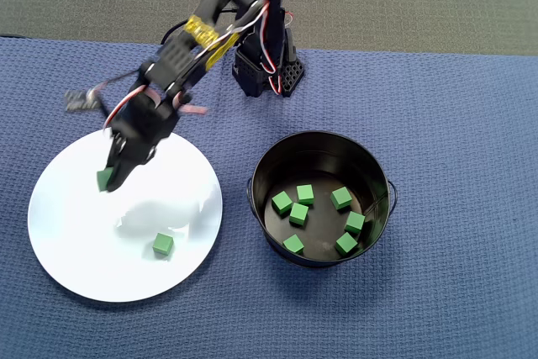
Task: Pick up the green cubes from the white plate and place them in the black recipient
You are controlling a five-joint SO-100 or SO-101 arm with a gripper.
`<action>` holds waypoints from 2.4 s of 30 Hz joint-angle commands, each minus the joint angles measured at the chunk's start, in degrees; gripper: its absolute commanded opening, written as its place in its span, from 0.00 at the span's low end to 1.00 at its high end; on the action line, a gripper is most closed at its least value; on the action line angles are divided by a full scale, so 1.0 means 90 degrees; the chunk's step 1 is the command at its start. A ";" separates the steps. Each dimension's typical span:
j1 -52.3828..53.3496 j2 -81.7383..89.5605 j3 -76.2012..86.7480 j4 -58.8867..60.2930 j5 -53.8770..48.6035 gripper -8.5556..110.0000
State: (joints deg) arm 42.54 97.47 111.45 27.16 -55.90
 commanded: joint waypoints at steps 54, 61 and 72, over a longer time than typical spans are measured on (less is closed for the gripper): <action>-0.1816 0.2627 0.0762 0.1816 -0.0664 0.25; -0.1250 0.1357 0.0488 0.0859 -0.2627 0.24; -0.1377 0.0791 0.1201 -0.1094 -0.3457 0.22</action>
State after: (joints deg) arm 30.32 104.94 124.28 18.81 -85.87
